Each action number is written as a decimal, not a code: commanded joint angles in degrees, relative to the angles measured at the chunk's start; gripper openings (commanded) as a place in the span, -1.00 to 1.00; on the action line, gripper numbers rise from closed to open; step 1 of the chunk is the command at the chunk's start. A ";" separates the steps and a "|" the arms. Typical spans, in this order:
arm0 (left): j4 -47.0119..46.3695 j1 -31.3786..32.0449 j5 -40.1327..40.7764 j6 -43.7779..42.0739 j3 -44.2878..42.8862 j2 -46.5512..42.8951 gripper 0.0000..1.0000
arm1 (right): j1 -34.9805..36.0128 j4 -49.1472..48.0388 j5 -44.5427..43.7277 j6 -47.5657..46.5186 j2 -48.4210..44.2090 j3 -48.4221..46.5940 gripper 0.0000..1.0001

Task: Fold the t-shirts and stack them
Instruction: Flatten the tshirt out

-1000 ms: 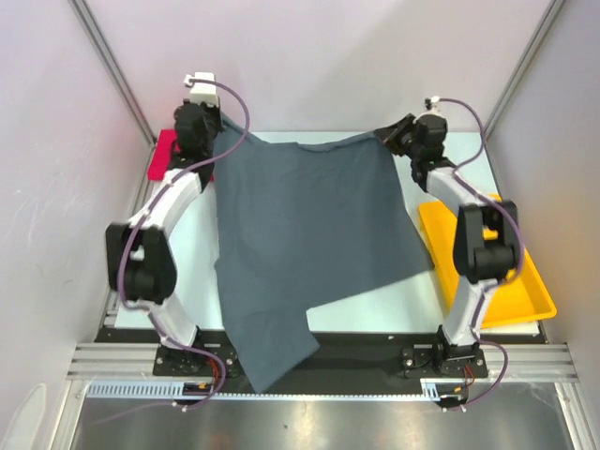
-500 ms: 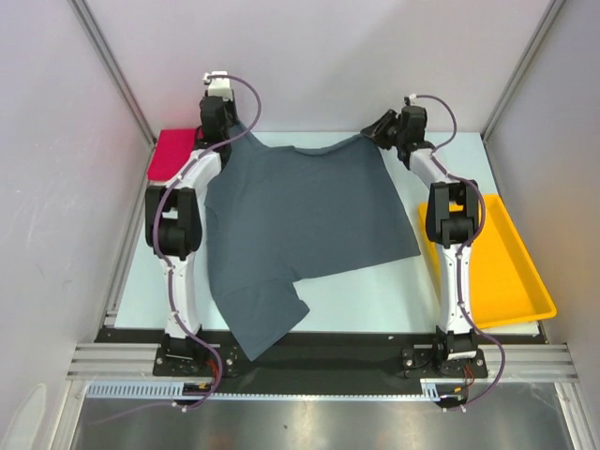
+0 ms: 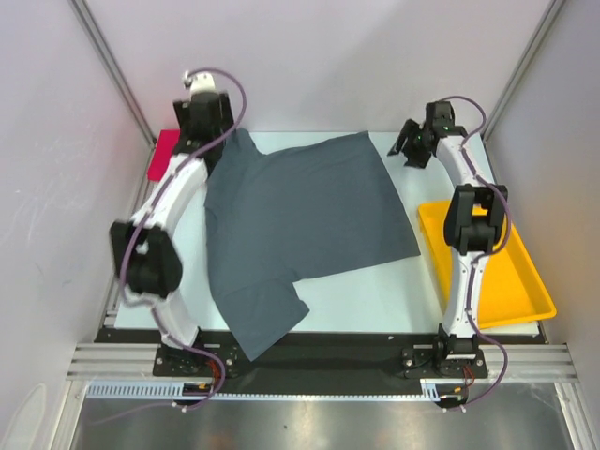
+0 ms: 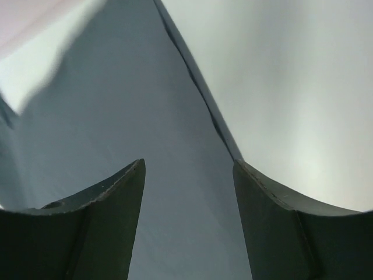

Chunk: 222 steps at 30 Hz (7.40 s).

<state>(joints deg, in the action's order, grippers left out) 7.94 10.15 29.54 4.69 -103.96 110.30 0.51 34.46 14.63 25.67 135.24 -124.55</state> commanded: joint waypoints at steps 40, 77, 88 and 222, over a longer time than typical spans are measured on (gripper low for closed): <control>23.08 20.27 -22.24 44.54 56.87 -19.70 -0.21 | 12.67 9.66 -2.77 -6.16 -49.81 55.29 0.32; 42.33 22.45 -20.13 53.23 68.01 -50.19 -0.07 | 2.56 5.00 -5.05 -5.19 -42.60 58.27 0.30; 43.12 30.28 -20.40 60.70 74.87 -53.35 -0.11 | 5.73 4.74 -0.92 -5.11 -48.14 63.55 0.28; -24.46 9.63 -19.18 -27.02 30.93 -28.27 -0.99 | 4.94 -22.39 -17.46 -1.32 -59.81 60.65 -1.00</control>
<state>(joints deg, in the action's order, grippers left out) -2.39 22.24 10.33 -24.21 -74.52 76.75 7.01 26.89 -3.31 26.74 68.20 -65.23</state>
